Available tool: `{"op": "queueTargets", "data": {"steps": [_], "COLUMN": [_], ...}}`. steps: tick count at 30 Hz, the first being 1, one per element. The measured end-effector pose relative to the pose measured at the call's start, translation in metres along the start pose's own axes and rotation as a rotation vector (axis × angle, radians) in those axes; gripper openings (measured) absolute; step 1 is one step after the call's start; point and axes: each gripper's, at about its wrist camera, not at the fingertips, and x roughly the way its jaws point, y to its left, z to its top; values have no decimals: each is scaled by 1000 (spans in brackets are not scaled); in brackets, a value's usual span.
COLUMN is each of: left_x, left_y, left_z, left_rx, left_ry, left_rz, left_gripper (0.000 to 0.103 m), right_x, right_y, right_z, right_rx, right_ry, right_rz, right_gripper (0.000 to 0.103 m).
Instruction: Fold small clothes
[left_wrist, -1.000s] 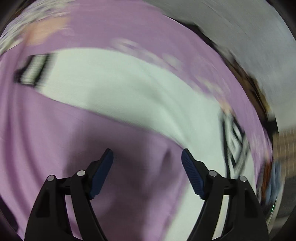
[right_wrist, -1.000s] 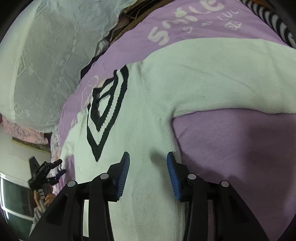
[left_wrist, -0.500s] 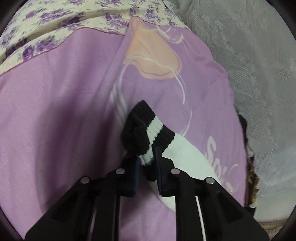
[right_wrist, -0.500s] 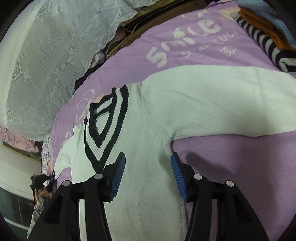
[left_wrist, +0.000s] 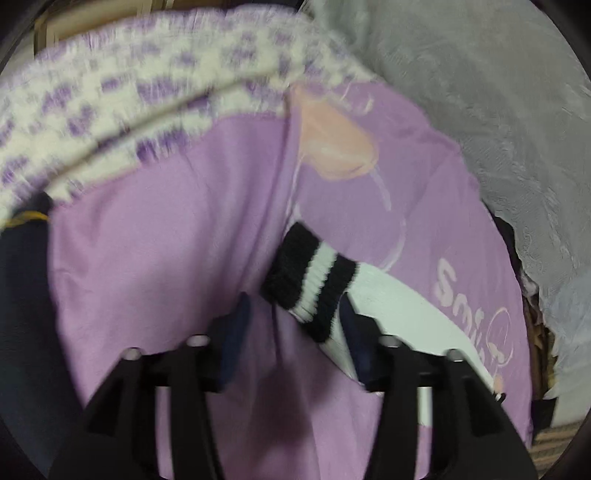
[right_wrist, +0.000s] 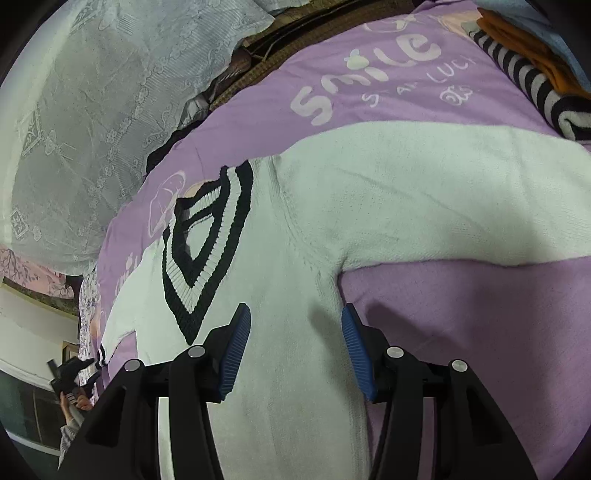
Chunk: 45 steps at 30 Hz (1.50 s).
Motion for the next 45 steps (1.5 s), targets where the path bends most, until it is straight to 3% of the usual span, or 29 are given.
{"op": "queueTargets", "data": {"steps": [3, 9, 13, 16, 19, 25, 33, 37, 39, 42, 45], "left_x": [-14, 8, 27, 46, 64, 63, 46, 39, 32, 17, -3], "left_y": [-36, -169, -241, -272, -279, -270, -236, -211, -198, -186, -184], "left_z": [-19, -119, -185, -217, -229, -232, -202, -199, -198, -200, -210], "left_rx": [113, 481, 693, 773, 803, 890, 758, 712, 681, 662, 654], "left_ry": [8, 208, 279, 319, 318, 288, 292, 291, 298, 299, 305], "left_rz": [-49, -201, -219, -200, -143, -115, -114, -55, -55, -57, -89], "left_gripper": [62, 67, 67, 68, 74, 75, 75, 79, 79, 79, 80], "right_x": [3, 21, 30, 36, 33, 17, -27, -53, -68, -93, -119], "right_y": [-4, -9, -18, -39, -64, -93, -153, -190, -202, -228, -236], "right_z": [6, 34, 54, 62, 63, 62, 55, 45, 40, 32, 28], "right_rx": [9, 33, 61, 123, 185, 199, 289, 335, 349, 422, 438], "right_ry": [-8, -39, -66, -78, -90, -122, -216, -255, -282, -324, -380], "right_rz": [1, 11, 15, 5, 66, 78, -10, -9, -82, -91, -175], "right_gripper": [52, 52, 52, 51, 49, 45, 43, 28, 30, 29, 30]}}
